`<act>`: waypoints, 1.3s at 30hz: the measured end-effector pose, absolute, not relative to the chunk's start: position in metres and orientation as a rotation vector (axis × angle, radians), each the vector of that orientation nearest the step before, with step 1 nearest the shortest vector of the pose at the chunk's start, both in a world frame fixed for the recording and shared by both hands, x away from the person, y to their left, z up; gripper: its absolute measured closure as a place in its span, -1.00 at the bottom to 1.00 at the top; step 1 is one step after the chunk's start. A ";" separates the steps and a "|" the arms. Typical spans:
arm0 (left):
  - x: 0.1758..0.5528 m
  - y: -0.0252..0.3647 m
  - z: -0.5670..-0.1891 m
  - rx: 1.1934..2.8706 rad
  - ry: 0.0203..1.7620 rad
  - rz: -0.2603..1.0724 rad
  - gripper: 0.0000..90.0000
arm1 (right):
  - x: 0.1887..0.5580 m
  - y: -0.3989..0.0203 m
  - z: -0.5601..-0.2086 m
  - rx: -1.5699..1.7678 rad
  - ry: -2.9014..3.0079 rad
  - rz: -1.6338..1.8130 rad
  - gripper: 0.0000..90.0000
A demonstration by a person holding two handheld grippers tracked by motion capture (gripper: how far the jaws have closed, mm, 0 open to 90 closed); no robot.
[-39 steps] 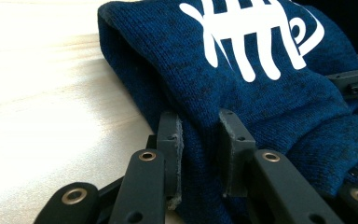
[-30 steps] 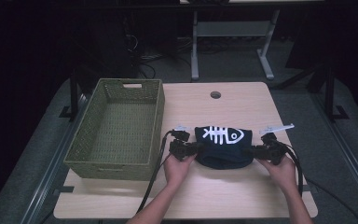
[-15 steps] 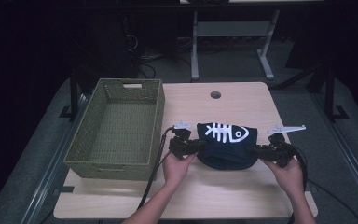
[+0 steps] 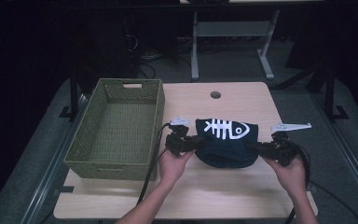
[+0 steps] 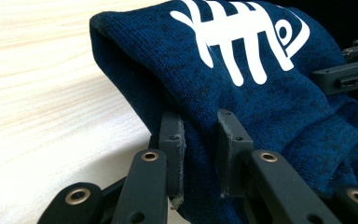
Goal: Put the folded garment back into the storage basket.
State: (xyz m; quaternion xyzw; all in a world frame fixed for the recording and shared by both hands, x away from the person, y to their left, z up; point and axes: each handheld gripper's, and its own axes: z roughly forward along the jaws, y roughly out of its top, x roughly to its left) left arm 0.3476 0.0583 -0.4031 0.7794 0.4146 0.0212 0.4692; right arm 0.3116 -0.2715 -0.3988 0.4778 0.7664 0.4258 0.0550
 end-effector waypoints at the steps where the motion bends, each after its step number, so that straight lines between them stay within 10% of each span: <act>1: 0.346 0.060 -0.400 1.913 1.006 0.061 0.66 | 0.311 -0.271 -0.397 1.444 2.326 1.294 0.62; 39: 0.346 0.106 -0.342 1.862 0.961 0.053 0.66 | 0.315 -0.240 -0.343 1.352 2.314 1.443 0.63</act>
